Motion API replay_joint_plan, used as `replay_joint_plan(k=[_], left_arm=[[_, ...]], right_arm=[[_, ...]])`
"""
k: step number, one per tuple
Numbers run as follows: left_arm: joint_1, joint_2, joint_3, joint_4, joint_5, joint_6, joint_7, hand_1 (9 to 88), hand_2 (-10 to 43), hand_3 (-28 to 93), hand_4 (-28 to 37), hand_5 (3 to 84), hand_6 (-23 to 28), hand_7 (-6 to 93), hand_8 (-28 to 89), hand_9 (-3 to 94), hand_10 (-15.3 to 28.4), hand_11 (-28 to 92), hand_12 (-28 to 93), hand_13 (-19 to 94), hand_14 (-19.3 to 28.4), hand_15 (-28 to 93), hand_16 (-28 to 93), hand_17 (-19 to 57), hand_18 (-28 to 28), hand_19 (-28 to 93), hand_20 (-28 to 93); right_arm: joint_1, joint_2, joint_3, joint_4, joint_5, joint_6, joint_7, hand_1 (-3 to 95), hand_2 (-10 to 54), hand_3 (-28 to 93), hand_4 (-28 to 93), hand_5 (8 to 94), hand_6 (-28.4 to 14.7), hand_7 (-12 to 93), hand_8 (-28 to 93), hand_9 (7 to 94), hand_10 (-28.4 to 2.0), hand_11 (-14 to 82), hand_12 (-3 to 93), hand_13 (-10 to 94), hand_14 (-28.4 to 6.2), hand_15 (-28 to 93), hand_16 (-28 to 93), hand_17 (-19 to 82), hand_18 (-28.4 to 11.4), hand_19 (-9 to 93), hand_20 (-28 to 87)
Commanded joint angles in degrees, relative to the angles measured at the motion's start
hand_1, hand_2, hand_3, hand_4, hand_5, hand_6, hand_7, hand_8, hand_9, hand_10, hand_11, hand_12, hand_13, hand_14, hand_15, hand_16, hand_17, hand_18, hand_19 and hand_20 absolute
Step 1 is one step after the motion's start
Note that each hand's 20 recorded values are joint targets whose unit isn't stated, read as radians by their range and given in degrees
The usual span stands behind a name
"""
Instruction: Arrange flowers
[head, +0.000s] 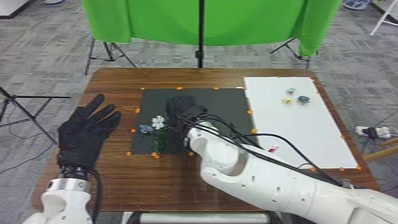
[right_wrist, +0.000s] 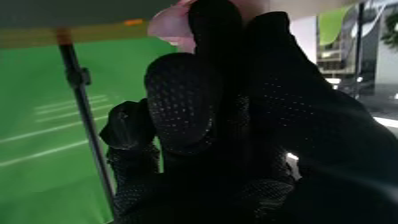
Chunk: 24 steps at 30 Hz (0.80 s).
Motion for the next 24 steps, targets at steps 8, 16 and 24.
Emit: replay_joint_plan(k=[8, 16, 24], left_arm=[[-0.9, -0.09, 0.36, 0.65, 0.85, -1.15, -1.71, 20.4, 10.2, 79, -28.3, 37.5, 10.0, 11.4, -9, 33.8, 20.7, 26, 10, 24, 27.2, 50, -10, -10.0, 25.2, 56, 10], [-1.0, -0.45, 0.11, 0.65, 1.22, -1.5, -2.35, 20.5, 10.1, 79, -28.3, 37.7, 10.1, 11.3, -9, 33.8, 20.7, 26, 10, 24, 27.1, 50, -10, -10.0, 25.1, 56, 10], [-0.8, -0.61, 0.22, 0.63, 1.37, -1.61, -2.78, 20.8, 10.1, 79, -28.3, 37.7, 10.1, 11.4, -9, 33.8, 20.7, 26, 10, 24, 27.2, 50, -10, -9.9, 25.0, 56, 10]], right_arm=[[1.9, -1.7, -1.2, 1.5, -1.0, -3.5, 4.4, 53.9, -9.5, 72, -28, 82.3, 3.8, 16, 0, 91.9, -6.2, 21.5, 35.9, 75, -5.0, 74, 19, 31, -21.7, 93, 53], [0.5, -2.3, 0.6, 0.4, -1.2, -6.0, 4.2, 46.6, -9.5, 72, -28, 75.9, 3.4, 16, -2, 85.2, -8.4, 32.4, 28.9, 71, -7.2, 78, 17, 29, -23.1, 93, 53], [2.6, -2.2, -1.6, -0.2, -1.8, -3.7, 5.9, 38.7, -9.5, 76, -28, 72.8, 3.5, 15, -12, 81.3, -10.7, 43.0, 19.4, 69, -8.8, 79, 17, 28, -24.5, 93, 53]])
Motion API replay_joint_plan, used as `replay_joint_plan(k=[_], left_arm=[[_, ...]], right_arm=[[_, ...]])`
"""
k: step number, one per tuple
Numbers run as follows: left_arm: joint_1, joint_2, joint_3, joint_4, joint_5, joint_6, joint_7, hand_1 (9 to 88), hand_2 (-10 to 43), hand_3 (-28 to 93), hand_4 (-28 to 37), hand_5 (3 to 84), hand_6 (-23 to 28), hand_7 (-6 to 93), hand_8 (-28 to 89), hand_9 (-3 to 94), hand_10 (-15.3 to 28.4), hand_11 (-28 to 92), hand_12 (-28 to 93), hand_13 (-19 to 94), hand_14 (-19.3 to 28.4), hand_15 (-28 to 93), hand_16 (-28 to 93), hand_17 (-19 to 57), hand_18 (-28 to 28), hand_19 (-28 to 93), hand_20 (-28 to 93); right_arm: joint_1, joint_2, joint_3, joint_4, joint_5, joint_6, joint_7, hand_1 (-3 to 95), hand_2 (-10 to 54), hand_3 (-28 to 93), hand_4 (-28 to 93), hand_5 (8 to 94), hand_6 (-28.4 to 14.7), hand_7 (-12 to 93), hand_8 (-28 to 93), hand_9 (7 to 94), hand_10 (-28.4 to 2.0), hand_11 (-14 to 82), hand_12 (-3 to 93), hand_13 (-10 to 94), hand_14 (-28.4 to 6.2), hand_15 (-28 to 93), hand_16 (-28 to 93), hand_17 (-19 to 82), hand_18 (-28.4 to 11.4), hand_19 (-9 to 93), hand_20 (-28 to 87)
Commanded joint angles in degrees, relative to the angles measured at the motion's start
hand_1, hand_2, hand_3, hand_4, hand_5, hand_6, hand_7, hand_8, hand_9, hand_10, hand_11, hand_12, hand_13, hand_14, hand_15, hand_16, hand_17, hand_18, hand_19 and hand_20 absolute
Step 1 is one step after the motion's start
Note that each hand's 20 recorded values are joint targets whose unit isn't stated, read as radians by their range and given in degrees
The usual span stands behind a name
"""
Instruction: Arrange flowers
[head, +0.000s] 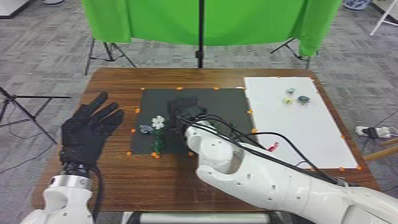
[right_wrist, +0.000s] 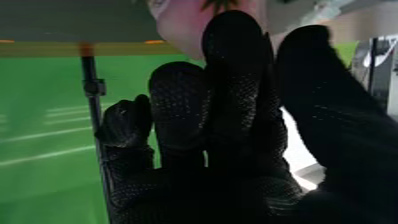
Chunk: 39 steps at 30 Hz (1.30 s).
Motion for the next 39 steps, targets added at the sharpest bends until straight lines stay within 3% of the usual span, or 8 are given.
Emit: replay_joint_plan(k=[1, 10, 13, 17, 23, 32, 39], left_arm=[[0.4, -0.4, 0.19, 0.35, 0.35, -0.66, -0.87, 20.9, 10.1, 79, -28.3, 37.6, 10.1, 11.4, -9, 33.8, 20.7, 26, 10, 24, 27.2, 50, -10, -9.9, 25.0, 56, 10], [1.0, -0.38, 0.52, 0.16, -0.05, -0.17, -0.12, 21.0, 10.1, 79, -28.3, 37.7, 10.1, 11.3, -9, 33.8, 20.7, 26, 10, 24, 27.2, 51, -10, -9.9, 25.1, 56, 10], [2.4, -0.07, 0.37, -0.23, -0.5, 0.37, 1.28, 20.9, 10.1, 79, -28.3, 37.7, 10.1, 11.3, -9, 33.8, 20.7, 26, 10, 24, 27.2, 51, -10, -9.9, 25.0, 56, 10], [3.3, -0.12, 0.39, -0.39, -0.86, 0.74, 2.17, 20.9, 10.1, 79, -28.3, 37.6, 10.1, 11.3, -9, 33.8, 20.7, 26, 10, 24, 27.2, 51, -10, -10.0, 25.0, 56, 10], [4.0, 0.16, 0.76, -0.43, -1.35, 0.97, 3.31, 20.7, 10.1, 79, -28.3, 37.6, 10.1, 11.3, -9, 33.7, 20.6, 26, 10, 24, 27.2, 51, -10, -10.0, 25.0, 56, 10], [4.5, -0.8, 0.71, -0.51, -1.08, 0.9, 2.4, 20.6, 10.1, 79, -28.3, 37.6, 10.1, 11.3, -9, 33.7, 20.7, 26, 10, 24, 27.2, 51, -10, -10.0, 25.1, 56, 10], [3.2, -0.83, 1.04, -0.26, -1.04, 0.71, 2.21, 20.5, 10.1, 79, -28.3, 37.5, 10.1, 11.3, -9, 33.7, 20.7, 26, 10, 24, 27.2, 50, -10, -9.9, 25.1, 56, 10]], right_arm=[[2.4, -0.4, -2.1, -1.1, -1.4, 2.5, 2.0, 38.6, -9.5, 76, -28, 72.6, 3.4, 15, -12, 81.2, -10.8, 43.3, 19.4, 69, -8.9, 79, 17, 29, -24.6, 93, 53], [3.7, 0.6, -2.5, -2.0, -1.4, 3.5, 2.6, 37.1, -9.5, 74, -28, 72.3, 3.1, 15, -13, 80.3, -11.2, 47.4, 19.5, 69, -9.9, 82, 17, 29, -25.3, 93, 58], [4.5, 1.5, -0.9, -3.4, -0.3, 4.7, 2.5, 36.8, -9.5, 74, -28, 72.2, 3.0, 15, -12, 80.3, -11.3, 47.8, 19.6, 69, -9.9, 82, 17, 29, -25.3, 93, 58], [5.1, 5.3, 3.5, -6.7, 2.9, 6.3, 3.0, 35.8, -9.5, 74, -28, 71.8, 2.8, 15, -12, 79.5, -11.9, 47.3, 19.4, 69, -10.2, 82, 17, 28, -25.3, 93, 58], [3.2, 15.9, 12.3, -10.9, 9.6, 9.4, 4.8, 34.0, -9.5, 74, -28, 66.9, 1.7, 15, -12, 75.3, -13.4, 37.7, 16.5, 62, -11.7, 76, 14, 24, -25.0, 88, 55], [2.5, 26.0, 14.3, -5.2, 14.1, 8.8, 10.1, 32.2, -9.5, 77, -28, 59.5, 1.4, 15, -13, 64.2, -16.4, 25.7, 14.1, 54, -13.7, 71, 10, 18, -23.8, 83, 54], [3.3, 25.2, 9.8, 0.9, 12.8, 6.0, 15.6, 29.5, -9.5, 78, -28, 56.7, 1.9, 16, -13, 60.0, -17.0, 22.8, 13.7, 51, -14.8, 70, 9, 17, -23.6, 83, 54]])
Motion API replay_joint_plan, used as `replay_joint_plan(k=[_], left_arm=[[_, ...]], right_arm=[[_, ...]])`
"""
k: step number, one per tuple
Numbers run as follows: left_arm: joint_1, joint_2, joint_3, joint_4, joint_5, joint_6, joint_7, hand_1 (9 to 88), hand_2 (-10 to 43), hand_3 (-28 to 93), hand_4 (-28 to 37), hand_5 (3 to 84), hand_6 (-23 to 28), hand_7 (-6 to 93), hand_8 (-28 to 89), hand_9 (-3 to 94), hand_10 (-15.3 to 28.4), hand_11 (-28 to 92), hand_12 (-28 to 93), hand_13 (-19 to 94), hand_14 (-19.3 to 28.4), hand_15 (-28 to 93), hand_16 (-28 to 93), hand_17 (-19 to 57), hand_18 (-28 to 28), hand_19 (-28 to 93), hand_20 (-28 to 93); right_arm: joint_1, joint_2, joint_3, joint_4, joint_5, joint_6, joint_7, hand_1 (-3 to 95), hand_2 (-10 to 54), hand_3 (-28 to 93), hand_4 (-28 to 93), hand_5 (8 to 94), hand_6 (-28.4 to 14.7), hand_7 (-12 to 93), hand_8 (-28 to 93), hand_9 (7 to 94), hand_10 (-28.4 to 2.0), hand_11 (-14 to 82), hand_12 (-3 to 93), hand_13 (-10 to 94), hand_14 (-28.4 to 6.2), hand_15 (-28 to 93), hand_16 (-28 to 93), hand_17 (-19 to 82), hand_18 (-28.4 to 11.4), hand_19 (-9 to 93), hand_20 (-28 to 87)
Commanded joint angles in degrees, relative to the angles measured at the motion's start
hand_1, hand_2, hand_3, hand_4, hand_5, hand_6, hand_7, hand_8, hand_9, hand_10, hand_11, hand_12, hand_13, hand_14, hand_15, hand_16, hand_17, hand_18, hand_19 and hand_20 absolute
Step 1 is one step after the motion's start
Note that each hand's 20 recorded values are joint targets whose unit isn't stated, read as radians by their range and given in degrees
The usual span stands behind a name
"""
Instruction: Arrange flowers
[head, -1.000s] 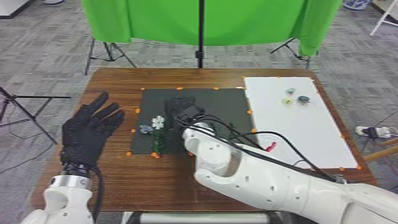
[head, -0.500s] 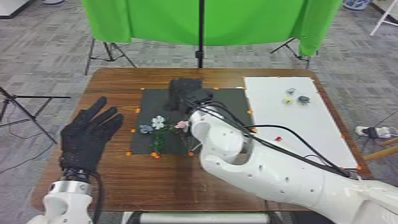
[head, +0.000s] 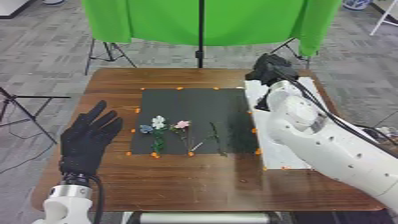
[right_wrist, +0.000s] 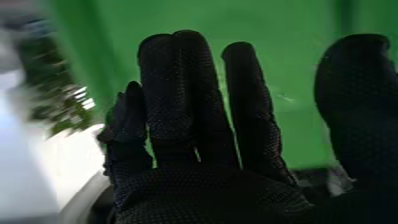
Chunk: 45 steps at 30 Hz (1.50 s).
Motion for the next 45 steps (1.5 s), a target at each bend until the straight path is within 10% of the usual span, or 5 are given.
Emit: replay_joint_plan(k=[1, 17, 26, 36, 45], left_arm=[[-0.4, -0.72, 0.53, 0.2, 0.03, -0.01, -0.86, 20.5, 10.2, 79, -28.3, 37.6, 10.1, 11.3, -9, 33.7, 20.7, 26, 10, 24, 27.2, 51, -10, -9.9, 25.1, 56, 10], [-1.0, -1.36, 0.8, 0.67, 0.27, -0.27, -1.76, 20.6, 10.1, 79, -28.3, 37.6, 10.1, 11.4, -9, 33.7, 20.6, 26, 10, 24, 27.2, 51, -10, -9.9, 25.0, 56, 10], [-0.9, -1.16, 1.21, 0.64, -0.02, 0.01, -1.01, 20.7, 10.2, 79, -28.3, 37.5, 10.1, 11.4, -9, 33.7, 20.7, 26, 10, 24, 27.2, 51, -10, -9.9, 25.0, 56, 10], [-0.3, -0.67, 1.11, 0.47, -0.06, -0.04, -0.41, 20.8, 10.2, 79, -28.3, 37.5, 10.1, 11.4, -9, 33.7, 20.7, 26, 10, 24, 27.2, 51, -10, -10.0, 25.1, 56, 10], [-0.5, -0.84, 1.05, 0.46, 0.08, -0.11, -0.76, 20.8, 10.1, 79, -28.3, 37.5, 10.1, 11.4, -9, 33.7, 20.7, 26, 10, 24, 27.1, 51, -10, -10.0, 25.0, 56, 10]], right_arm=[[0.0, 0.9, -3.4, 6.3, -2.3, -4.2, 5.5, 29.6, -9.5, 79, -28, 56.2, 1.8, 16, -13, 59.6, -17.2, 22.5, 13.7, 50, -14.8, 70, 9, 17, -23.6, 83, 54], [-3.0, -1.3, -3.1, 10.5, -4.1, -12.6, 8.0, 36.2, -9.5, 82, -28, 60.2, 2.2, 17, -14, 65.1, -15.1, 23.9, 14.1, 56, -12.6, 70, 8, 20, -23.4, 85, 54], [0.9, 2.1, -12.3, 12.3, -9.5, 2.3, 9.0, 55.0, -9.5, 71, -28, 83.1, 2.7, 22, 0, 90.9, -6.3, 12.3, 32.0, 76, -3.6, 61, 22, 33, -21.7, 93, 49], [6.6, 8.4, -17.7, 8.3, -11.1, 15.8, 10.0, 56.9, -9.5, 73, -28, 88.7, 1.0, 20, 3, 93.7, -6.5, 16.5, 32.2, 82, -2.8, 60, 25, 37, -22.7, 93, 53], [2.8, 7.6, -10.8, 7.0, -6.9, 5.1, 7.7, 51.1, -9.5, 75, -28, 77.4, 1.1, 21, 0, 92.1, -6.0, 13.9, 34.5, 75, -4.0, 66, 22, 33, -22.6, 93, 54]])
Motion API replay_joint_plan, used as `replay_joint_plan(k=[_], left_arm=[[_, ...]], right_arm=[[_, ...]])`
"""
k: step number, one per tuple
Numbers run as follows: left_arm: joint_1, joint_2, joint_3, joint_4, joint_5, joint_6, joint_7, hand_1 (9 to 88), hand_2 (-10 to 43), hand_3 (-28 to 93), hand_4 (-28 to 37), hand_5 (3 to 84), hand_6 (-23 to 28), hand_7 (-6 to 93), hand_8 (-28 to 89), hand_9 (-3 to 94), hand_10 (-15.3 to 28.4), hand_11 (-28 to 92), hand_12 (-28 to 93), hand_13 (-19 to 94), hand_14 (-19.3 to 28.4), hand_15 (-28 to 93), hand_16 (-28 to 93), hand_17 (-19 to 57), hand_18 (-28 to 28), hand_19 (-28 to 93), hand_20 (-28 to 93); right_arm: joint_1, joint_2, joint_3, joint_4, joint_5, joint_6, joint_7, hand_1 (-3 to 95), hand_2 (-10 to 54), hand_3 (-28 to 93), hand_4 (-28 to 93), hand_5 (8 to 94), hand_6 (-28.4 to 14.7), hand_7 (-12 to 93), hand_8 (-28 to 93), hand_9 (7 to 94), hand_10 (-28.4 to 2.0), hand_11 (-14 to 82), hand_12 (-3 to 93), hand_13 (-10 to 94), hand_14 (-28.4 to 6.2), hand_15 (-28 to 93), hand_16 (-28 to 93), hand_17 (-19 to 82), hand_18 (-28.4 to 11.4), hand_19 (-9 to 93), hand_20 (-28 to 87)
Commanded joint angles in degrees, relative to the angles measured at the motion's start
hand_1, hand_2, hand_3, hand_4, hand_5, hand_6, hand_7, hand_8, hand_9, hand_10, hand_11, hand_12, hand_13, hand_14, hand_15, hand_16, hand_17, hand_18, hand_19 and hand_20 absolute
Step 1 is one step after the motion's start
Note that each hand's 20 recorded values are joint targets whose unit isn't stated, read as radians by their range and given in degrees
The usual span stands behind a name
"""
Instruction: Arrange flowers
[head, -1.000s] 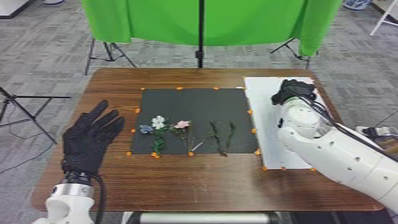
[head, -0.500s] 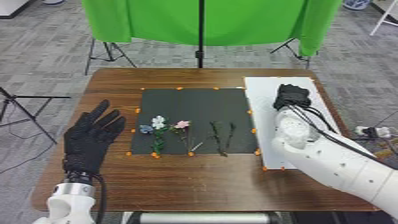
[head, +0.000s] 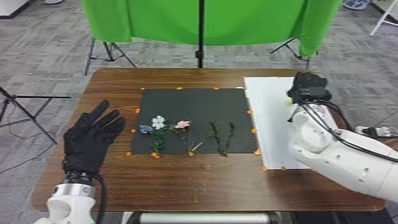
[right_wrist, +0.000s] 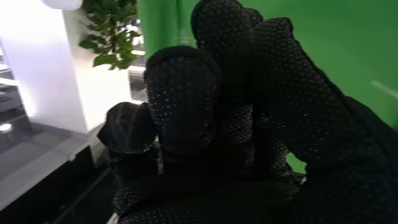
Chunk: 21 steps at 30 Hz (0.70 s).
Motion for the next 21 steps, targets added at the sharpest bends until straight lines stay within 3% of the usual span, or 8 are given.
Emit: replay_joint_plan(k=[1, 6, 10, 18, 21], left_arm=[[0.5, -0.26, 0.05, 0.17, 0.05, -0.11, -0.34, 20.8, 10.1, 79, -28.3, 37.5, 10.1, 11.4, -9, 33.7, 20.7, 26, 10, 24, 27.1, 51, -10, -9.9, 25.0, 56, 10], [0.7, -0.31, -0.23, 0.06, 0.07, 0.01, -0.37, 20.8, 10.2, 79, -28.3, 37.5, 10.1, 11.5, -9, 33.7, 20.7, 26, 10, 24, 27.2, 51, -10, -9.9, 25.0, 56, 10], [0.7, -0.69, -0.48, 0.12, 0.54, -0.48, -1.25, 20.8, 10.1, 79, -28.3, 37.6, 10.1, 11.4, -9, 33.7, 20.7, 26, 10, 24, 27.1, 51, -10, -9.9, 25.0, 56, 10], [0.9, -0.74, -0.44, 0.12, 0.52, -0.4, -1.48, 20.9, 10.1, 79, -28.3, 37.8, 10.3, 11.3, -9, 33.7, 20.7, 26, 10, 24, 27.0, 51, -10, -9.9, 25.0, 56, 10], [0.5, -0.93, -0.45, 0.21, 0.71, -0.67, -1.84, 21.0, 10.2, 79, -28.3, 37.9, 10.3, 11.2, -9, 33.7, 20.7, 26, 10, 24, 27.1, 50, -10, -10.0, 25.0, 56, 10]], right_arm=[[-2.9, -0.3, 7.6, -1.4, 3.1, -11.4, -2.1, 48.0, -9.5, 75, -28, 71.4, 1.9, 20, -8, 86.6, -7.1, 18.5, 32.5, 72, -5.6, 70, 18, 31, -22.8, 93, 54], [-6.6, -0.9, 13.8, -2.5, 5.9, -22.0, -5.4, 41.9, -9.5, 79, -28, 60.3, 3.0, 17, -13, 76.9, -9.9, 29.3, 25.4, 66, -8.1, 74, 15, 26, -24.1, 93, 54], [-7.0, -1.6, 14.1, -1.8, 5.6, -25.9, -5.9, 39.6, -9.5, 83, -28, 54.1, 3.2, 16, -13, 70.4, -11.9, 35.8, 19.4, 63, -8.6, 77, 14, 24, -23.9, 91, 56], [-6.2, -2.4, 10.4, 0.8, 3.6, -26.6, -6.7, 39.2, -9.5, 83, -28, 52.1, 4.8, 16, -13, 68.9, -12.5, 37.6, 16.6, 62, -8.7, 77, 14, 23, -23.6, 90, 57], [-5.7, -2.5, 7.6, 2.4, 1.2, -23.7, -7.9, 40.2, -9.5, 80, -28, 55.9, 5.9, 17, -14, 70.8, -11.7, 36.7, 16.8, 63, -8.1, 77, 13, 24, -23.3, 90, 56]])
